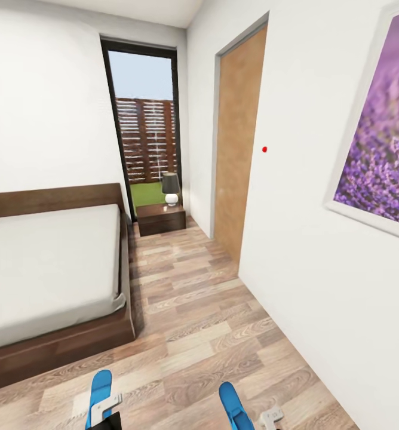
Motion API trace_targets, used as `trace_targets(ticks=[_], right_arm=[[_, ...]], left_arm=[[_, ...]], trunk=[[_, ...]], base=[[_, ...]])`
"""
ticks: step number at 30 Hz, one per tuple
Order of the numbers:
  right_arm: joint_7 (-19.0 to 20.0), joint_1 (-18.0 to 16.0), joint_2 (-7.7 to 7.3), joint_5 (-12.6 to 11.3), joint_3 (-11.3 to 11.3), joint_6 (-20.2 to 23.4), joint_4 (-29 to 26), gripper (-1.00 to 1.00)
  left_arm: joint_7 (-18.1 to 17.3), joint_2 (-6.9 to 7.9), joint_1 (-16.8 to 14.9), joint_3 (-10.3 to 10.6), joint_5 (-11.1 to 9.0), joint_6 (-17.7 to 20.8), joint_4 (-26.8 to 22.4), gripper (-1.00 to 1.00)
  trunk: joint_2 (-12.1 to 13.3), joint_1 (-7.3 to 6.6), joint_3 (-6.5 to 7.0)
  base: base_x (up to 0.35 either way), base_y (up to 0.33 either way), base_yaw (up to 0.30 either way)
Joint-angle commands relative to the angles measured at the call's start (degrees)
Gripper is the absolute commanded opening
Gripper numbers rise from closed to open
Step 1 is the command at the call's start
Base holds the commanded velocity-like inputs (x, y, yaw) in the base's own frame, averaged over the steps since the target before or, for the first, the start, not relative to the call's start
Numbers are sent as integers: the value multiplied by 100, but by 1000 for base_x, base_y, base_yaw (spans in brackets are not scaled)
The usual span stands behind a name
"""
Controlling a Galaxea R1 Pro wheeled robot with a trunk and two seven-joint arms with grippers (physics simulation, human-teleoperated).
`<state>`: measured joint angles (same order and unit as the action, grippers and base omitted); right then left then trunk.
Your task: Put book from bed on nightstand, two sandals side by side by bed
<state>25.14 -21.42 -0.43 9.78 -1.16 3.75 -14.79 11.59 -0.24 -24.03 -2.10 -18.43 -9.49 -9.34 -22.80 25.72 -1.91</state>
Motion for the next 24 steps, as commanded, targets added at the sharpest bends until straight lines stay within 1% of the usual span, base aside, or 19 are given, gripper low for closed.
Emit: trace_targets(ticks=[1,5,20,24], right_arm=[[26,-2,-1,15,-16,49,-15,-100],[26,-2,-1,22,-16,55,-15,-100],[26,-2,-1,36,-8,62,-8,-100],[26,-2,-1,40,-7,69,-7,-100]], left_arm=[[4,-2,-5,-19,-4,-18,2,-100],[-7,-2,-5,-19,-8,-18,2,-100],[-12,-2,-5,-19,-11,-18,2,-100],[-10,-2,-5,-19,-13,-22,2,-100]], trunk=[[-12,6,-13],[-12,6,-13],[-12,6,-13],[-12,6,-13]], base=[[245,40,0],[221,18,0],[165,1,0],[102,0,0]])
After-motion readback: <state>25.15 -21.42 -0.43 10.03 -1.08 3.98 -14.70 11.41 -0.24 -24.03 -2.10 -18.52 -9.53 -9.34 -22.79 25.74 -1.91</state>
